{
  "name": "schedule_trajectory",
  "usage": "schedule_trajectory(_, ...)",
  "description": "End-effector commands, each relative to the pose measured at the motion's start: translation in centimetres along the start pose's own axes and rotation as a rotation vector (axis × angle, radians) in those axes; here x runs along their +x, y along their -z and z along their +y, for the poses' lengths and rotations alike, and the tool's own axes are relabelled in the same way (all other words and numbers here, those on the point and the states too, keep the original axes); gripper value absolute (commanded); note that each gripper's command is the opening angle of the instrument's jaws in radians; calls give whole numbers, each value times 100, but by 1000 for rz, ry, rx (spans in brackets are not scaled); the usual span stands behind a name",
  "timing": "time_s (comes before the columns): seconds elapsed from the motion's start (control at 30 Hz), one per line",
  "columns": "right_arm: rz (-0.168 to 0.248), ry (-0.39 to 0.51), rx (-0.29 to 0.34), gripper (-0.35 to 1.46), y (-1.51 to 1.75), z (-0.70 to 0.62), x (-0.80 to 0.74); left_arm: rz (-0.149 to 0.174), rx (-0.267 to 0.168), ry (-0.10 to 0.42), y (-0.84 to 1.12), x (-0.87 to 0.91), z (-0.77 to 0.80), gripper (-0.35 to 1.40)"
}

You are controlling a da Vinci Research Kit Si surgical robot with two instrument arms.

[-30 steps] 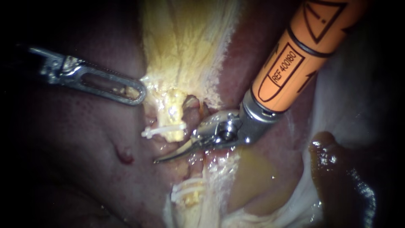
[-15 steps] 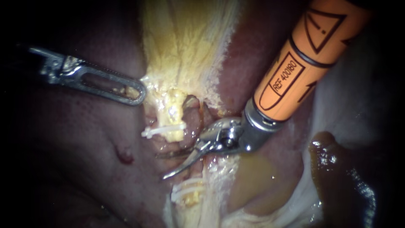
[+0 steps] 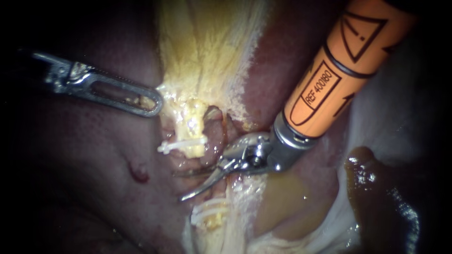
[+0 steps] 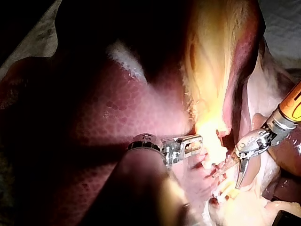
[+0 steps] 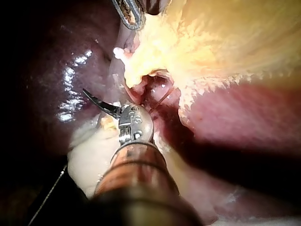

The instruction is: Go back from the cut left tube

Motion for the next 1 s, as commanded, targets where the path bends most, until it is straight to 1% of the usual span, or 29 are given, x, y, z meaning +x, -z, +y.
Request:
schedule_trajectory(0.03,6,23,-20,141,3,-2,-1,0,0,0,0,0,0,-35)
schedule_trajectory(0.13,22,86,-74,143,17,-10,-9,0,0,-1,1,0,0,-35)
schedule_trajectory(0.23,30,133,-116,143,33,-15,-15,0,0,-1,1,0,1,-35)
schedule_trajectory(0.27,34,175,-142,143,41,-18,-18,0,0,-1,1,0,1,-35)
schedule_trajectory(0.33,27,203,-178,145,55,-21,-18,0,0,-1,0,1,1,-35)
schedule_trajectory(0.37,7,235,-204,145,65,-24,-17,0,0,-1,0,1,1,-35)
schedule_trajectory(0.43,-33,264,-243,145,81,-27,-15,0,0,-1,0,1,1,-35)
schedule_trajectory(0.47,-61,293,-276,145,91,-29,-13,0,0,-1,0,1,1,-35)
schedule_trajectory(0.57,-104,333,-349,145,117,-34,-9,0,0,-1,0,1,1,-35)
schedule_trajectory(0.7,-122,369,-403,145,147,-39,-5,0,0,-1,0,1,1,-35)
schedule_trajectory(0.83,-137,374,-457,145,171,-44,-3,0,0,-1,0,1,2,-35)
schedule_trajectory(0.93,-143,379,-465,145,185,-46,-3,0,0,-1,0,1,2,-35)
schedule_trajectory(0.97,-144,382,-459,145,188,-47,-3,0,0,-1,0,1,2,-35)
schedule_trajectory(1.0,-144,386,-439,145,192,-47,-3,0,0,-1,0,1,2,-35)
